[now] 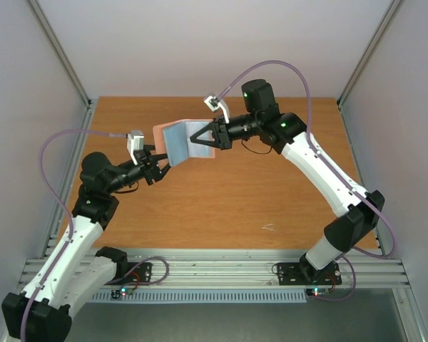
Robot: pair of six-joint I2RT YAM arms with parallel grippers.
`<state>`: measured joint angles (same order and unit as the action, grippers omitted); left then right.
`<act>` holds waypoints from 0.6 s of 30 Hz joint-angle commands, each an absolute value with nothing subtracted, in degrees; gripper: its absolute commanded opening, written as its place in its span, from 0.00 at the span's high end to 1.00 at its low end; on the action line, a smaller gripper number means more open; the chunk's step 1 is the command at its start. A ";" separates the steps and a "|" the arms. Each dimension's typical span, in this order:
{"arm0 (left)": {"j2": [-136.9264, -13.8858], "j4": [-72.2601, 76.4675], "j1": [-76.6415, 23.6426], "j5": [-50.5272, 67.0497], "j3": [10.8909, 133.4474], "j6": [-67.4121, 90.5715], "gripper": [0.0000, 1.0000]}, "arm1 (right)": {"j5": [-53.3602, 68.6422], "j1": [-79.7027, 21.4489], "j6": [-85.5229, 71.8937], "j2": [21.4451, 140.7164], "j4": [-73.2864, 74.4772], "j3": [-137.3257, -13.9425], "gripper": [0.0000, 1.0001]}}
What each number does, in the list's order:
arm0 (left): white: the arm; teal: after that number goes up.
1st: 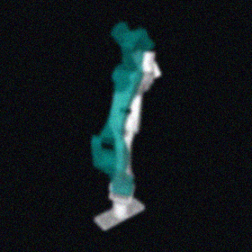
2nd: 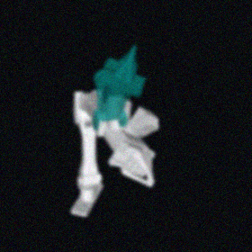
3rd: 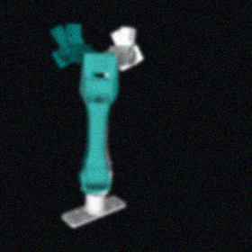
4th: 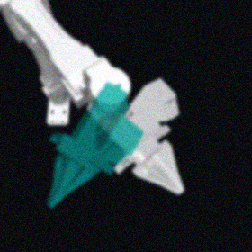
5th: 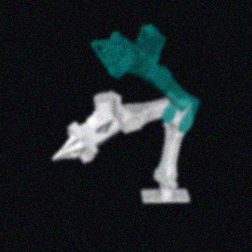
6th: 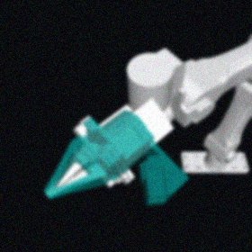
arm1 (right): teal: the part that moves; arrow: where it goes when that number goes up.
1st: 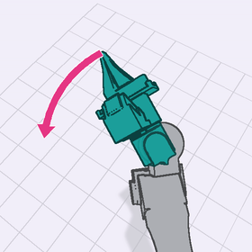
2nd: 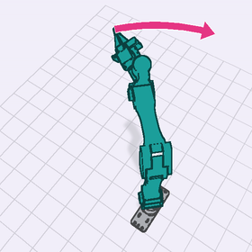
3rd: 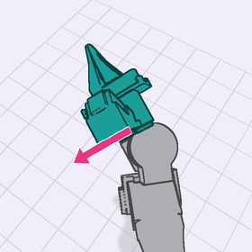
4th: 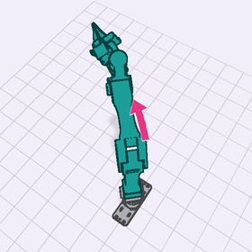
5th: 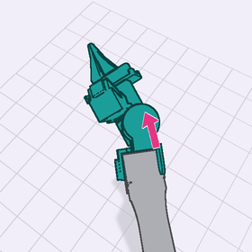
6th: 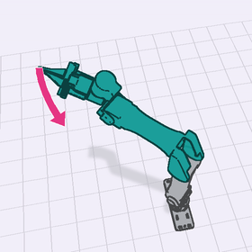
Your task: Take the credit cards out of the card holder
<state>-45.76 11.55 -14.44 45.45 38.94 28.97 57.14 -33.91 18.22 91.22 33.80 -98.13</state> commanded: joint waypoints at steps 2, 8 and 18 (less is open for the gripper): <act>-46.67 16.05 -15.86 44.26 42.10 28.08 0.51 | 54.60 -36.25 19.05 93.84 33.48 -101.57 0.99; -46.93 15.83 -16.75 43.61 41.60 27.52 0.73 | 56.52 -38.25 20.75 95.71 35.54 -103.40 0.94; -44.10 12.21 -15.98 39.69 40.52 27.17 1.00 | 55.84 -33.19 20.22 91.77 36.62 -99.70 0.50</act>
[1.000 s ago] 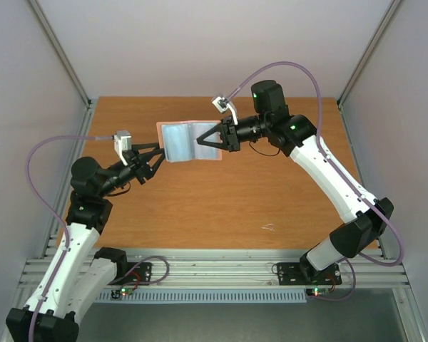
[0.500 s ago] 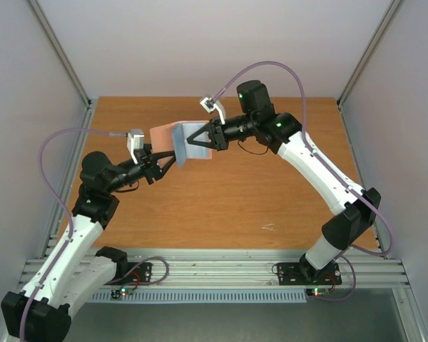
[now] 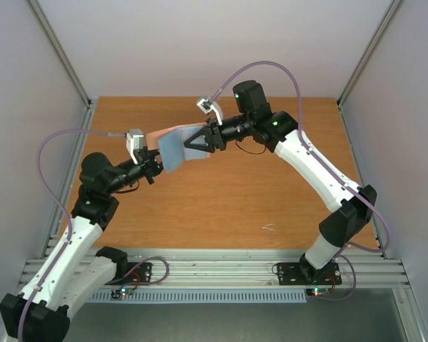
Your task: Take the credit cards out of the card holder
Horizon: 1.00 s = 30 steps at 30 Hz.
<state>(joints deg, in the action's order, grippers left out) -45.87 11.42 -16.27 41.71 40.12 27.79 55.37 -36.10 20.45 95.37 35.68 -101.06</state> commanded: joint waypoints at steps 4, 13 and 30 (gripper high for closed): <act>-43.54 13.27 -15.21 38.90 40.20 28.31 1.00 | 55.71 -31.21 21.75 88.82 38.24 -98.20 0.32; -44.22 13.52 -15.21 37.86 40.50 28.62 1.00 | 23.87 -43.13 24.98 88.91 41.90 -102.01 0.02; -43.98 11.21 -15.25 35.51 40.20 28.13 1.00 | 6.17 -55.59 24.63 91.82 36.91 -103.52 0.01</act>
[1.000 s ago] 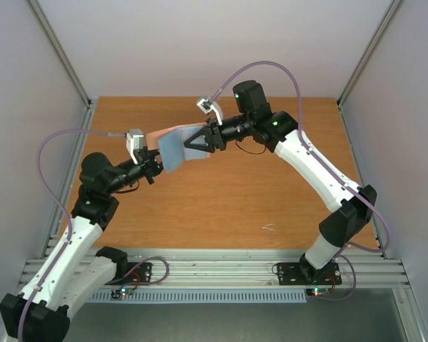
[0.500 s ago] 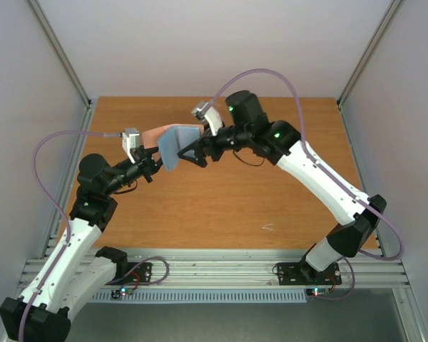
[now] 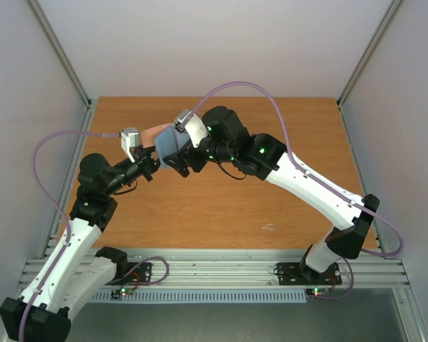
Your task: Take the credit cards out of the card holder
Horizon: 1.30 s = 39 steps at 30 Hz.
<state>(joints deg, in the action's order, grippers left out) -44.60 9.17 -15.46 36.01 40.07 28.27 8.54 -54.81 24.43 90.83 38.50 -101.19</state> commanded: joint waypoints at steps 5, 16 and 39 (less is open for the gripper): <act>-43.84 10.87 -15.22 35.11 39.82 27.96 1.00 | 13.06 -55.69 26.26 91.77 36.83 -103.91 0.02; -43.55 10.58 -15.23 35.45 39.81 27.71 1.00 | 5.45 -55.72 27.22 91.49 34.99 -102.61 0.03; -43.68 11.38 -15.18 36.12 39.62 28.20 1.00 | 4.36 -50.11 24.87 86.57 38.03 -96.95 0.16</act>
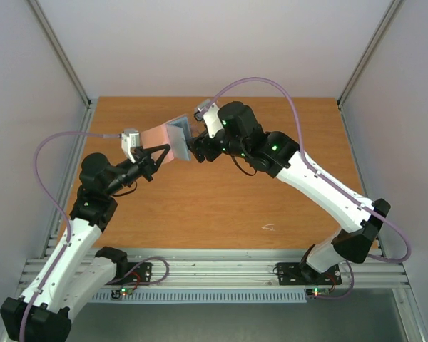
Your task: Take the credit cards out of the card holder
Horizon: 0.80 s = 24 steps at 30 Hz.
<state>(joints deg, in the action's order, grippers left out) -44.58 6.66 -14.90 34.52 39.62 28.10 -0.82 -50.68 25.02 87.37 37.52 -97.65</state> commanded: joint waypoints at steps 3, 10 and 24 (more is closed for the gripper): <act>-43.65 11.49 -15.17 36.21 39.61 28.30 1.00 | 8.52 -50.10 24.82 88.07 38.50 -98.37 0.11; -43.41 11.45 -15.18 36.80 39.47 28.22 1.00 | 11.40 -50.21 23.91 91.35 39.64 -101.83 0.02; -43.38 19.81 -14.58 42.02 38.06 31.47 1.00 | 1.88 -52.05 27.92 90.77 41.55 -104.10 0.02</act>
<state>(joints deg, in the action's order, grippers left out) -44.49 11.05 -14.92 38.39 38.61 29.95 3.66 -52.40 26.35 92.71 41.28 -103.04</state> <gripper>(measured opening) 0.036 0.985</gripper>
